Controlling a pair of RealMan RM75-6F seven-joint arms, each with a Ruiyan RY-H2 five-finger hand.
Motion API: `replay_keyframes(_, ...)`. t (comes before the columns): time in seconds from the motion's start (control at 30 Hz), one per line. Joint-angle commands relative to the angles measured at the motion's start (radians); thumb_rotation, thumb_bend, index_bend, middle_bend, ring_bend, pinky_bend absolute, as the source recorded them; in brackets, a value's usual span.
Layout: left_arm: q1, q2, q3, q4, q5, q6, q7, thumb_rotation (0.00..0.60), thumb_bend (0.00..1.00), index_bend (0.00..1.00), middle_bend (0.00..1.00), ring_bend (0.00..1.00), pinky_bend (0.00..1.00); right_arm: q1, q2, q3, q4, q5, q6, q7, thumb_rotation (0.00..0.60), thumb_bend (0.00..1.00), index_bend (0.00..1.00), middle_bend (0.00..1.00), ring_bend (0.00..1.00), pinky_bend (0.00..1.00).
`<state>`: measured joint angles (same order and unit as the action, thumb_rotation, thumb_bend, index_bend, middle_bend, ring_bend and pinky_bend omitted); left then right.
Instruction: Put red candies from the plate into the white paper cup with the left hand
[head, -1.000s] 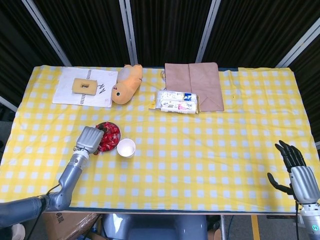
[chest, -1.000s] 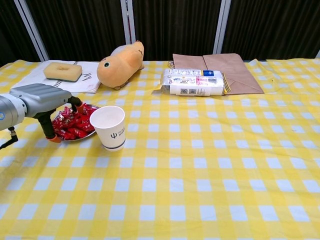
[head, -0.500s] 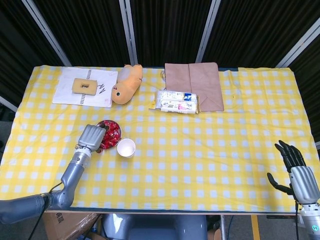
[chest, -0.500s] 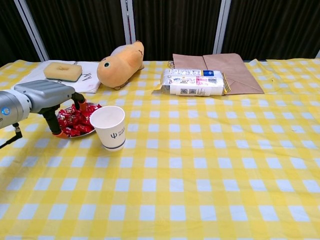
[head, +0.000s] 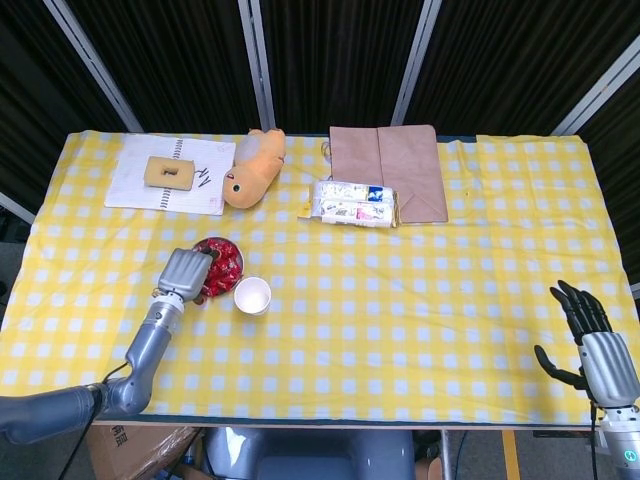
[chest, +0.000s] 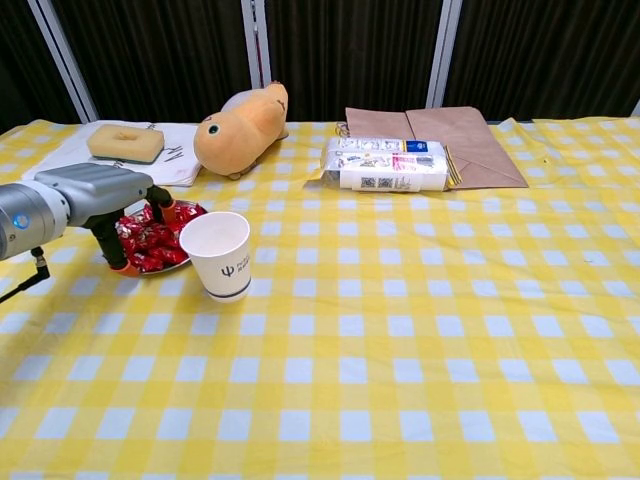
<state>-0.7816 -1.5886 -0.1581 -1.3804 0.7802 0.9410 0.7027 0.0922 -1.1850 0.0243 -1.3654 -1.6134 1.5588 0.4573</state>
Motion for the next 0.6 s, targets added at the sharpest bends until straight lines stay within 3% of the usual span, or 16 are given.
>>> replay_keyframes(0.03,-0.004,0.018,-0.003,-0.026,-0.001,-0.003,-0.008,0.6,0.17,0.29,0.26,0.88,0.87,0.0,0.001,0.001,0.0,0.001,-0.001,0.001,0.6,0.42,0.0,0.0,0.0,0.0)
replay_keyframes(0.27,-0.001,0.075,0.016,-0.08,0.008,0.006,-0.011,0.6,0.17,0.28,0.25,0.88,0.87,0.0,0.001,0.0,-0.003,-0.002,0.0,-0.003,0.6,0.42,0.0,0.0,0.0,0.0)
replay_keyframes(0.6,-0.025,0.032,0.018,0.001,-0.032,-0.005,-0.012,0.6,0.17,0.28,0.25,0.88,0.87,-0.001,0.001,0.002,-0.005,0.003,-0.001,-0.001,0.6,0.42,0.0,0.0,0.0,0.0)
